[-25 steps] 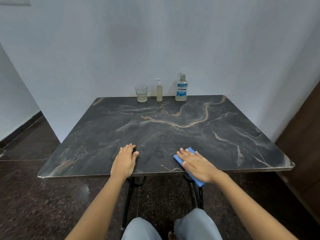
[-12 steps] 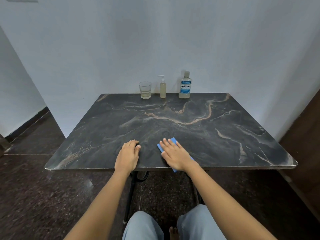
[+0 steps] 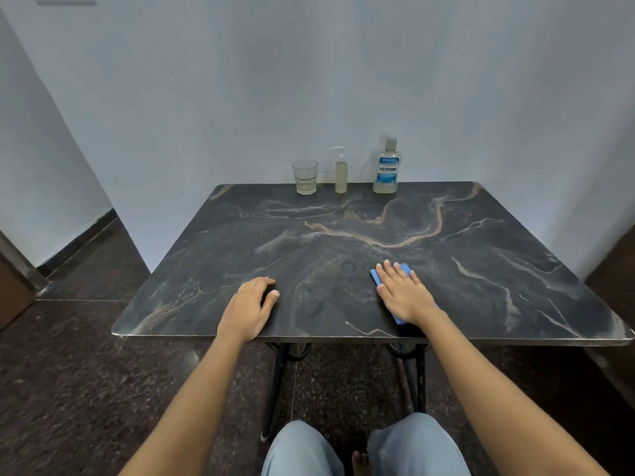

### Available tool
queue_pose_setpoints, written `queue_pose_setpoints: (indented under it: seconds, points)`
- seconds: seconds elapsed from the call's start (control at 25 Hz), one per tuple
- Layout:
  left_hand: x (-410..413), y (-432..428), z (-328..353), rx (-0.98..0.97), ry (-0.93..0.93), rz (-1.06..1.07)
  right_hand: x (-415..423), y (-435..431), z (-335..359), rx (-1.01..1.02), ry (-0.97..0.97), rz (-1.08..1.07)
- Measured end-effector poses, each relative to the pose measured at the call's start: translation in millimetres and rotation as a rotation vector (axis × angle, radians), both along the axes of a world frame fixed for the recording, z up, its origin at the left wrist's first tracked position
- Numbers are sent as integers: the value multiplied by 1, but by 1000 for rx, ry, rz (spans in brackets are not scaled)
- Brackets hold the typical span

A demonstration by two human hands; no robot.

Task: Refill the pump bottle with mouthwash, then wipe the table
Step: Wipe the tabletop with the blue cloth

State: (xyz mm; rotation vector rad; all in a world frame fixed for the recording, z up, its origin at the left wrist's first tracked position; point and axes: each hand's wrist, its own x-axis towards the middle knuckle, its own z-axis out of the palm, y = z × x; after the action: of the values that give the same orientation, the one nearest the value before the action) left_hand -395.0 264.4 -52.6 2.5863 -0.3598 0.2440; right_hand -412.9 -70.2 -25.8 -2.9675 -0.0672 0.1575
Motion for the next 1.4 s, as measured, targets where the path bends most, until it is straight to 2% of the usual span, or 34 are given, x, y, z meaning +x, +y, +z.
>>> queue_pose_setpoints:
  seconds: [0.28, 0.4, 0.48, 0.56, 0.6, 0.76, 0.92, 1.04, 1.2, 1.28, 1.4]
  points:
    - [-2, 0, -1, -88, 8, 81, -21, 129, 0, 22, -11, 314]
    - [-2, 0, 1, -115, 25, 67, -42, 117, 1, 31, -2, 450]
    - [2, 15, 9, -14, 52, -64, -45, 87, 4, 42, 2, 490]
    - [9, 40, 15, 142, 79, -188, -38, 48, 5, 19, -9, 409]
    - [11, 51, 14, 155, 84, -189, -29, 29, 6, 5, -9, 331]
    - [9, 62, 2, 31, -2, -50, 17, -6, 0, 8, -13, 42]
    - [13, 62, 0, -35, -14, -28, 61, 35, -2, 26, -27, -59]
    - [12, 63, -1, -47, -17, -6, 73, 100, 1, 31, -14, 47]
    - [12, 62, 0, -69, -27, 82, 36, 195, -5, 13, -34, 353]
    - [9, 62, 1, -81, -37, 131, 3, 210, -5, 21, -25, 484]
    - [2, 62, 4, -120, -40, 245, -23, 182, 1, 65, -6, 577]
